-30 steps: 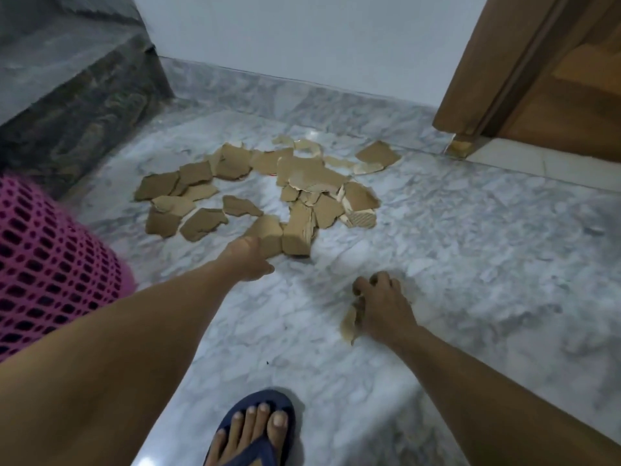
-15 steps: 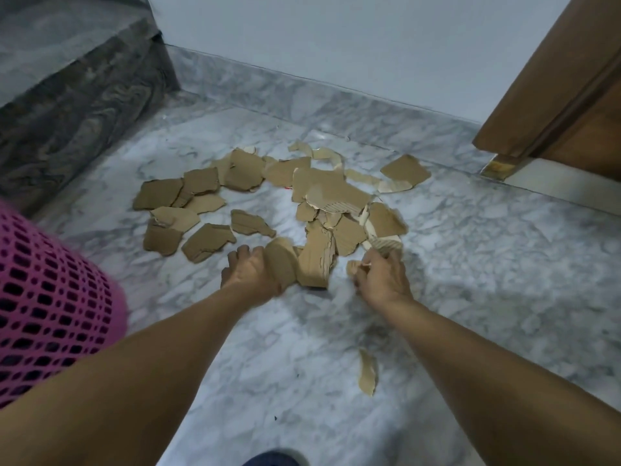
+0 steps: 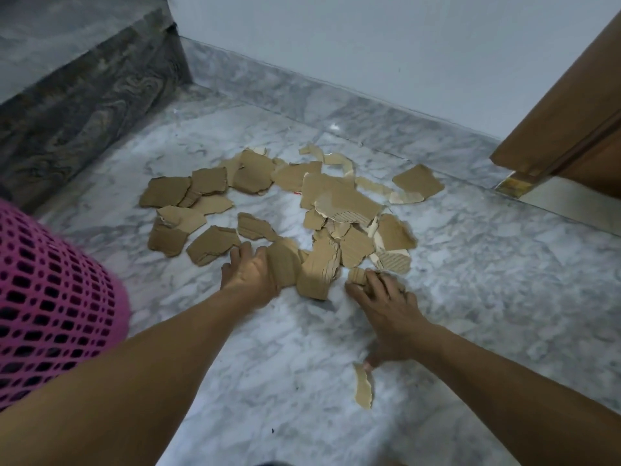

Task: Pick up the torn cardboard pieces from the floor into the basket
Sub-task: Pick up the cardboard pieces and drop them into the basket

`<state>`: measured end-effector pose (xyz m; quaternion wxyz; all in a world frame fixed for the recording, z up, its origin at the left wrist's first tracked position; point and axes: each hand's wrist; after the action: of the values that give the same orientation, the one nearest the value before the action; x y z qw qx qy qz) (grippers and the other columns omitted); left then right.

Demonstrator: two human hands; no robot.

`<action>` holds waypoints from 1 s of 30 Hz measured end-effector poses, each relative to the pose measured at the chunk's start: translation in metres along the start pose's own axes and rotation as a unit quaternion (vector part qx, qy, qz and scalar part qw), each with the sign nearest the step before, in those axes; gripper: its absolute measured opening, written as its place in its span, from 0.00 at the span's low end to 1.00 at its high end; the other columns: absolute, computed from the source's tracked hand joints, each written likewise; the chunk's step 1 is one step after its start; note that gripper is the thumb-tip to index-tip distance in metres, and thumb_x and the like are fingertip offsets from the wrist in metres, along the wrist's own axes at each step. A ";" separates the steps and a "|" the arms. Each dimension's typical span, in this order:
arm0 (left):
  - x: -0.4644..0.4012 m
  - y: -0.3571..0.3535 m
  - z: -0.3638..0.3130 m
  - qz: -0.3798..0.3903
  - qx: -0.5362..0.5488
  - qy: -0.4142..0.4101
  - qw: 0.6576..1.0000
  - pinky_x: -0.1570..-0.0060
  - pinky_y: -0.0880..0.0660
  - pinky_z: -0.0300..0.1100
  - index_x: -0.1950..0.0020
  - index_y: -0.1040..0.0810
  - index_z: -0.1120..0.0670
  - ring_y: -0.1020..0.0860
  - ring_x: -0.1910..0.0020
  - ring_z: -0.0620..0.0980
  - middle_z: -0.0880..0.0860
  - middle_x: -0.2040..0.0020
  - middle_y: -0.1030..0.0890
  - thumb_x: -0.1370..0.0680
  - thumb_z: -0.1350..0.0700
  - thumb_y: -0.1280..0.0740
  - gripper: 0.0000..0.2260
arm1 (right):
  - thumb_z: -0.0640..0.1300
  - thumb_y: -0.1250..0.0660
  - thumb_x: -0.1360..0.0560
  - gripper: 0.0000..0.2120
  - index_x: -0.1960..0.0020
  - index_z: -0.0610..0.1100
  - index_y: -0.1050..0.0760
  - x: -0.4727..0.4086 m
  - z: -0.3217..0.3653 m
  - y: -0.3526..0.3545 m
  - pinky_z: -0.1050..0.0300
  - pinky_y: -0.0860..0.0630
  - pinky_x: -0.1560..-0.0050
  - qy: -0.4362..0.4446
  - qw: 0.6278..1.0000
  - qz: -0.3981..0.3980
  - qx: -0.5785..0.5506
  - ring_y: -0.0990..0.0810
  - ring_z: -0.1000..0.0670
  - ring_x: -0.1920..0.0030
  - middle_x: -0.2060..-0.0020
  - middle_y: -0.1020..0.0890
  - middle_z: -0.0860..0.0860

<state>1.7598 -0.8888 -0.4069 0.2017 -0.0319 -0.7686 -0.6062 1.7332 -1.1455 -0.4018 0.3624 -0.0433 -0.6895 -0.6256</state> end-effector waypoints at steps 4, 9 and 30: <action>-0.004 0.001 0.009 0.029 0.007 0.013 0.999 0.32 0.39 0.54 0.29 0.38 0.52 0.44 0.28 0.59 0.57 0.28 0.41 0.29 0.44 0.30 0.32 | 0.73 0.25 0.49 0.73 0.25 0.56 0.73 -0.002 0.008 -0.003 0.22 0.59 0.32 0.014 0.996 0.083 -0.014 0.75 0.36 0.27 0.25 0.73 0.46; -0.002 -0.004 0.012 0.000 0.013 0.022 1.000 0.32 0.41 0.53 0.32 0.34 0.51 0.43 0.29 0.58 0.56 0.31 0.38 0.31 0.41 0.31 0.31 | 0.71 0.25 0.44 0.68 0.23 0.55 0.69 -0.013 0.011 -0.003 0.24 0.57 0.31 -0.001 1.000 0.028 -0.002 0.73 0.36 0.26 0.25 0.72 0.43; -0.021 -0.003 0.030 -0.129 0.083 0.098 0.983 0.29 0.45 0.58 0.32 0.36 0.54 0.44 0.26 0.60 0.59 0.26 0.44 0.36 0.25 0.37 0.43 | 0.61 0.27 0.31 0.36 0.31 0.46 0.35 -0.084 -0.011 0.051 0.48 0.30 0.36 -0.065 0.966 -0.237 -0.081 0.31 0.44 0.35 0.36 0.30 0.45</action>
<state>1.7700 -0.8570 -0.4229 0.1979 0.1439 -0.7902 -0.5618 1.8257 -1.1116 -0.4061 0.1531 0.0519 -0.6493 -0.7431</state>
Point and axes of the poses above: each hand's wrist, its own x-axis away from the middle knuckle, its own y-axis out of the back of the hand, z = x × y
